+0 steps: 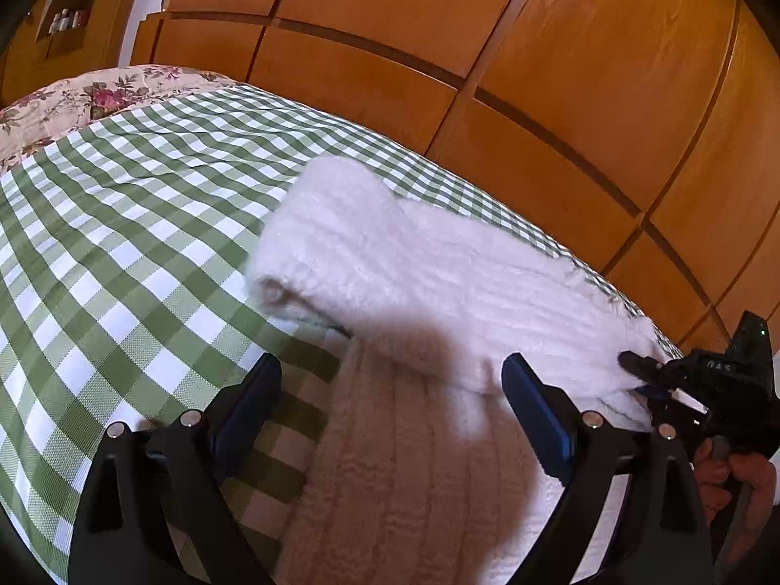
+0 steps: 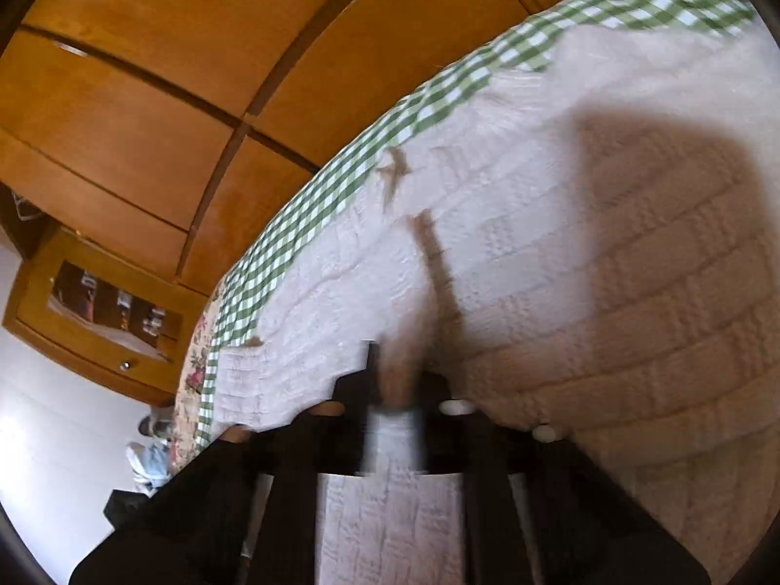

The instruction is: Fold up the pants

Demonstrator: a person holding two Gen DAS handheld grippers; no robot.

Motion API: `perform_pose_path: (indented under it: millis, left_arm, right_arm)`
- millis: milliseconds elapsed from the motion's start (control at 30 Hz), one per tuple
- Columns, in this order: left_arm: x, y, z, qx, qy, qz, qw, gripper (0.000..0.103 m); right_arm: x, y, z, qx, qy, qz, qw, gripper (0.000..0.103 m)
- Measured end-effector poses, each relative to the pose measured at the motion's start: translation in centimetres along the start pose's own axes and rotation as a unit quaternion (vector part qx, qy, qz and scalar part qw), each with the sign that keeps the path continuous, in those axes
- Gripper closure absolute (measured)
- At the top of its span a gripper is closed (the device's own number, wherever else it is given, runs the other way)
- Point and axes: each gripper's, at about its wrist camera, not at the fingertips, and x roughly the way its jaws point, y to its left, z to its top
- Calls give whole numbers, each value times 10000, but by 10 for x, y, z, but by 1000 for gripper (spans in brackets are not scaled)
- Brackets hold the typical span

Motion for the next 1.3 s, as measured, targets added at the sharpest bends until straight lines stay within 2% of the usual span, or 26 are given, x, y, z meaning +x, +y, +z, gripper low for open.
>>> perform_pose_path:
  millis: [67,167,300,467,600,700,800,867,933,967,1033,1100,1133,1200,1267,1300]
  left_arm:
    - [-2,2,0,-37,-21,-38,10000,11]
    - [-4,2,0,-62,-46,-40,10000,11]
    - [0,2,0,-65,35,-69,9999,8]
    - [7,-2,2,12,269,110,9996,7]
    - [14,-10,14,32,599,497,9970,7]
    - [16,-10,32,-168,498,713,9961,7]
    - [31,-15,52,52,427,1279,9909,7]
    - [52,-12,58,452,599,2010,9767,10]
    - [60,2,56,297,768,1963,9771,10]
    - [59,7,56,191,733,1910,9787,10]
    - [57,8,56,194,674,2001,9773,10]
    - [55,9,56,173,684,1964,9780,10]
    - [53,9,57,147,679,1913,9791,10]
    - [42,10,59,82,614,1883,9802,11]
    - [28,5,62,-5,365,1921,9807,11]
    - [18,-1,65,-33,129,1737,9847,11]
  right_arm:
    - [-11,11,3,-227,-287,-27,9993,97]
    - [-37,23,15,-603,-850,-315,9941,97]
    - [-65,7,32,-684,-1332,-809,9854,97]
    - [-66,-32,30,-368,-1108,-888,9892,97]
    - [-64,-50,21,-294,-1024,-863,9906,97]
    - [-65,-52,23,-280,-1017,-834,9909,97]
    - [-69,-44,25,-370,-1034,-716,9914,97]
    - [-76,-37,25,-477,-1120,-643,9905,97]
    - [-77,-33,21,-625,-1072,-663,9900,97]
    - [-75,-32,19,-738,-1019,-761,9891,97]
    - [-62,-34,10,-1063,-807,-1236,9833,97]
    - [-60,-41,7,-952,-738,-1208,9853,97]
    - [-66,-43,9,-876,-774,-1162,9863,95]
    - [-77,-38,9,-963,-867,-1367,9821,82]
    - [-94,-28,6,-1262,-1188,-1606,9717,48]
    - [-102,-21,5,-1461,-1401,-1671,9649,46]
